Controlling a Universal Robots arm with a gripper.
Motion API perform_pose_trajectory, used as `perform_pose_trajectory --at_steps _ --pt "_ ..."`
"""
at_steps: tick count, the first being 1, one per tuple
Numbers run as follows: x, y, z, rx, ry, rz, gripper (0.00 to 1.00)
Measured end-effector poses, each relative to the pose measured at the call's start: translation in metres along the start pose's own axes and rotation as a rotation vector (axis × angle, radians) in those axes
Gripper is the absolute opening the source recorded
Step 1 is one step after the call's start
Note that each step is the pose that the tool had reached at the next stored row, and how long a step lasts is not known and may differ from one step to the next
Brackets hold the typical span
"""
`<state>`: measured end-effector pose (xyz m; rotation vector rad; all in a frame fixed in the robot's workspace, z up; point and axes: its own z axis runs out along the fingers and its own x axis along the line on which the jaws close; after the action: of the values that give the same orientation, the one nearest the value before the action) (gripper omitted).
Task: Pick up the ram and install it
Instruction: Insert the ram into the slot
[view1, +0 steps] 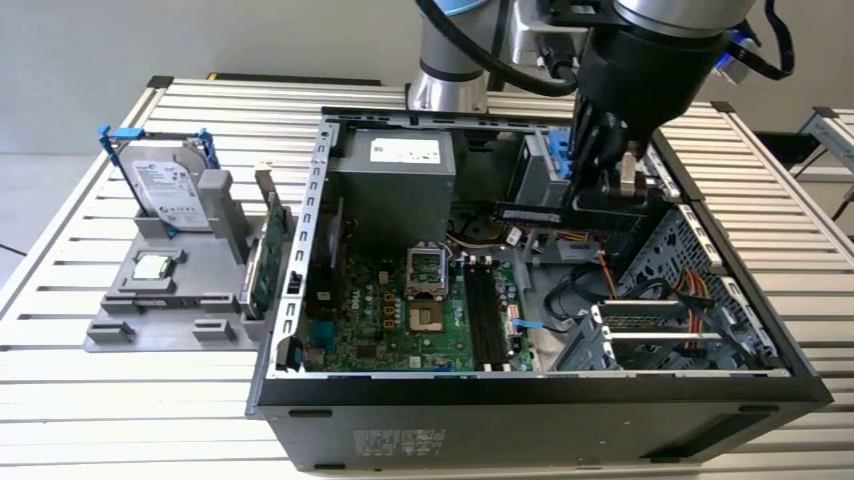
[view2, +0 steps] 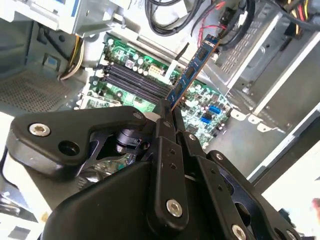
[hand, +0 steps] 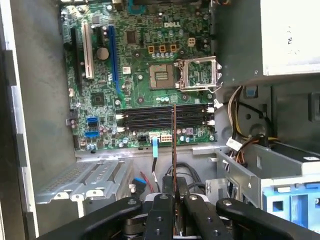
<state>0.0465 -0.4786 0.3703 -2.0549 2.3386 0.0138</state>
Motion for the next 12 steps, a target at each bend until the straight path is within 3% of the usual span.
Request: perform_pose_trajectory --at_steps 12 --pt "0.0 0.0 0.0008 0.0059 0.0026 0.217 0.0"
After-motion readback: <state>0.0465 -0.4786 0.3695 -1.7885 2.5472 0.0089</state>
